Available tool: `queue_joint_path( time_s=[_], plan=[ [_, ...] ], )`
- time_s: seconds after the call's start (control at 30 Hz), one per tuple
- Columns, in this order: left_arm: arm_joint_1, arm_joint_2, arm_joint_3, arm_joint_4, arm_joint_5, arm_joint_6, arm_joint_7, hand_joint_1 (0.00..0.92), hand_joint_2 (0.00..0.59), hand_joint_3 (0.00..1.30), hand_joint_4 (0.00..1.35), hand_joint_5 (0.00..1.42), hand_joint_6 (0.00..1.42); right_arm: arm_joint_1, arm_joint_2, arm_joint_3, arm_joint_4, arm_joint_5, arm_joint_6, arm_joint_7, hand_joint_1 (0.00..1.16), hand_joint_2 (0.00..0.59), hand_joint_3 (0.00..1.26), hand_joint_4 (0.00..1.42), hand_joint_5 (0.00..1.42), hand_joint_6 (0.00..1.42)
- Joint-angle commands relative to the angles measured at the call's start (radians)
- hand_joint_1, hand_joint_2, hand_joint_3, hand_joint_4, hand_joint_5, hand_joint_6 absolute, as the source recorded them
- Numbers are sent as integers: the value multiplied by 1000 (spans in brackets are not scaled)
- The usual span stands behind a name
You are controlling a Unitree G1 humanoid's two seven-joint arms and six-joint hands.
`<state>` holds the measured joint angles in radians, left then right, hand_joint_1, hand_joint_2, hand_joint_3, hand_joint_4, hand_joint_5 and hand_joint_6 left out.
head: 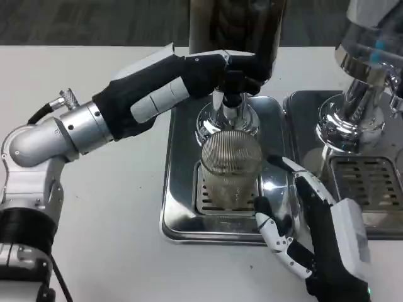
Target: Grasp the cup under the faucet to collect the drink, then remove the cup.
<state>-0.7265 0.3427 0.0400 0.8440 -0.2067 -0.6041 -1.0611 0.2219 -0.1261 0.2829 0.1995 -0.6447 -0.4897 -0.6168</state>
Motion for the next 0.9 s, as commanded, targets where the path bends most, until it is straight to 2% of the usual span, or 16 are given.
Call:
queue_joint_path(
  time_s=[0.03,0.47,0.9],
  plan=[
    [29,12,-23,13,33,-25,3,0,68,242,194,227,155,10,2,-2,-10,4,-6,2,431,388,275,234,208,227],
    [38,25,-45,20,61,-127,44,0,62,250,198,216,129,6,2,-9,-15,14,-2,10,424,377,232,179,170,196],
    [46,30,-73,17,88,-235,87,0,61,251,195,216,128,10,4,-27,-34,30,19,56,416,369,188,122,123,160]
  ],
)
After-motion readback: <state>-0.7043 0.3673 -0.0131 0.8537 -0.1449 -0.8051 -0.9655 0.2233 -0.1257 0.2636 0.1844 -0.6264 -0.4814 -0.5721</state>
